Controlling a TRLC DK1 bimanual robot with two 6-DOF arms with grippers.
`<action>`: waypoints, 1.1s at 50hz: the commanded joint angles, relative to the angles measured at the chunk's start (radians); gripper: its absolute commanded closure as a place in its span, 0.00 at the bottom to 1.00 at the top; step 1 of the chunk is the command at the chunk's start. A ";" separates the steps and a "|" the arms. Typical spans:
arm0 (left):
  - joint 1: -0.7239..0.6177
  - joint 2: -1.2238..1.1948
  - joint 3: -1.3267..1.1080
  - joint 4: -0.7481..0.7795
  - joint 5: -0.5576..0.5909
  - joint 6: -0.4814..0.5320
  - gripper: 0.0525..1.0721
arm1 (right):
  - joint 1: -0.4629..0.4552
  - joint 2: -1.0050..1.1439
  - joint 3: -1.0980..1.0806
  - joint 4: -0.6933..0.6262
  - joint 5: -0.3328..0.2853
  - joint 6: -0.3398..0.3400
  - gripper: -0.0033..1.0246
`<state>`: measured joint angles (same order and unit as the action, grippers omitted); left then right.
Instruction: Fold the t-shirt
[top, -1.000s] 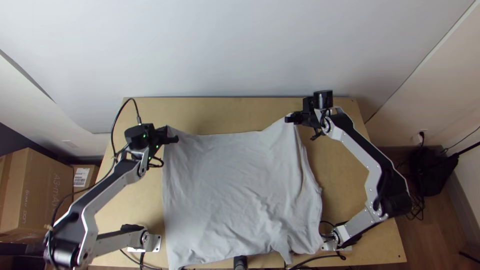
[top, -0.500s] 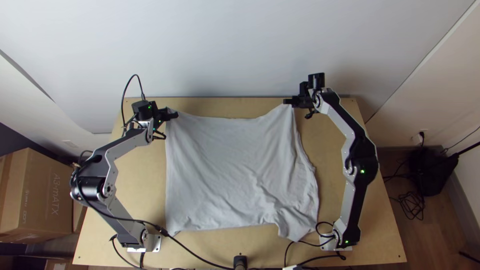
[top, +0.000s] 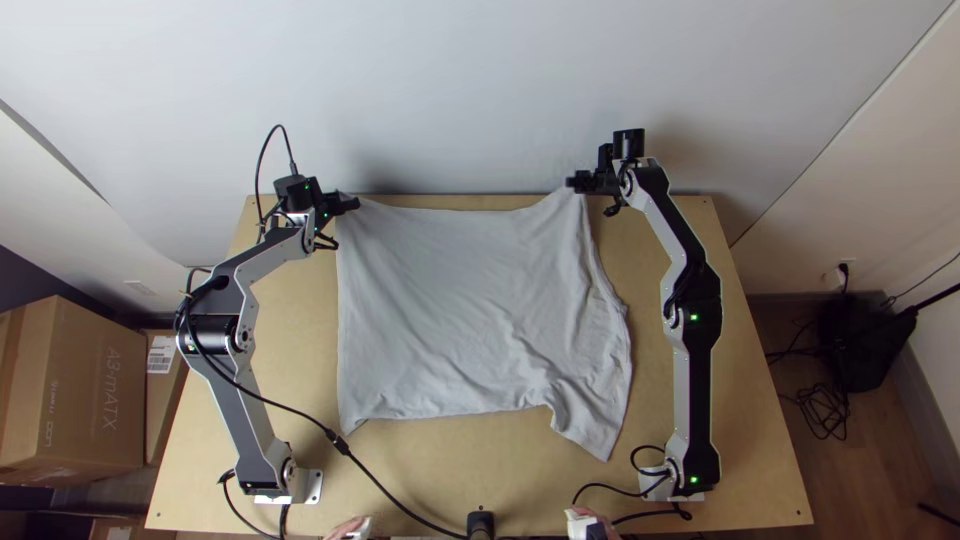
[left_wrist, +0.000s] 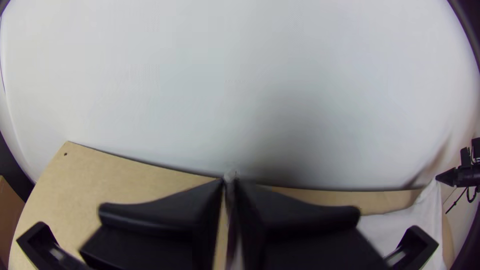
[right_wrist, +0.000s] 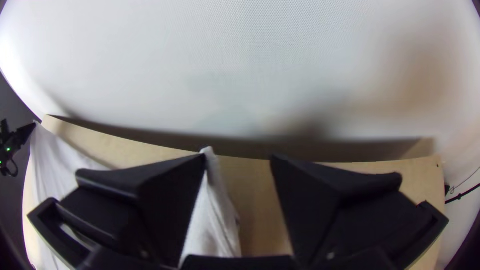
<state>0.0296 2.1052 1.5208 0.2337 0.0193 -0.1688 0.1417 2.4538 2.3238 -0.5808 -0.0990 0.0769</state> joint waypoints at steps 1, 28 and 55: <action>-0.005 -0.011 0.041 0.010 0.005 -0.031 0.05 | -0.008 -0.036 -0.014 0.009 0.018 -0.009 0.03; 0.076 -0.261 0.039 -0.274 0.008 -0.198 0.05 | -0.086 -0.515 -0.254 -0.323 0.050 0.187 0.04; -0.054 -0.952 -0.376 -0.726 0.091 -0.038 0.05 | -0.139 -1.253 -1.140 -0.363 0.050 0.089 0.04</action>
<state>0.0162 1.2800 1.2560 -0.4362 0.0948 -0.2836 -0.0021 1.3060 1.2812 -0.9070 -0.0563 0.1768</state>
